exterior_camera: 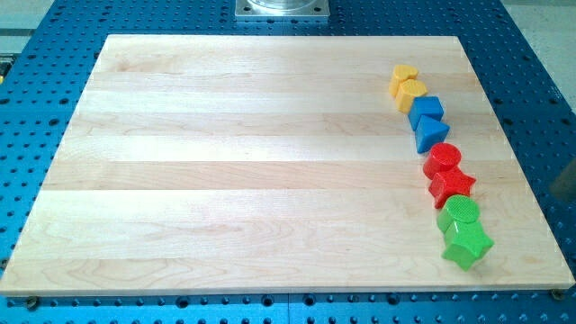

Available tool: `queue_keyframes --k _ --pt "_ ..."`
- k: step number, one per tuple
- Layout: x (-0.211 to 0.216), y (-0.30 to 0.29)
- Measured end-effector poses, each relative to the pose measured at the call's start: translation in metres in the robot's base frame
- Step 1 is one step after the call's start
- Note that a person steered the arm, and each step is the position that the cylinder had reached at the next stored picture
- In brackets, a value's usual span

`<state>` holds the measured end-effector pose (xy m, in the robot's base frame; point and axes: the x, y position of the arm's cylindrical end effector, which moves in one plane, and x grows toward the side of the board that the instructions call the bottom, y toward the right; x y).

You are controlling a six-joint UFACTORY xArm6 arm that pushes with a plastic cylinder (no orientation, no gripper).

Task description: Separate the blue triangle from the vertical line of blocks

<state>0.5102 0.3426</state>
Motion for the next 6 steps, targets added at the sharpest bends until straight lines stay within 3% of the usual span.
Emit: queue_keyframes --k 2,3,6 --pt "-0.015 -0.002" --pt "-0.043 -0.017" --pt "-0.082 -0.132"
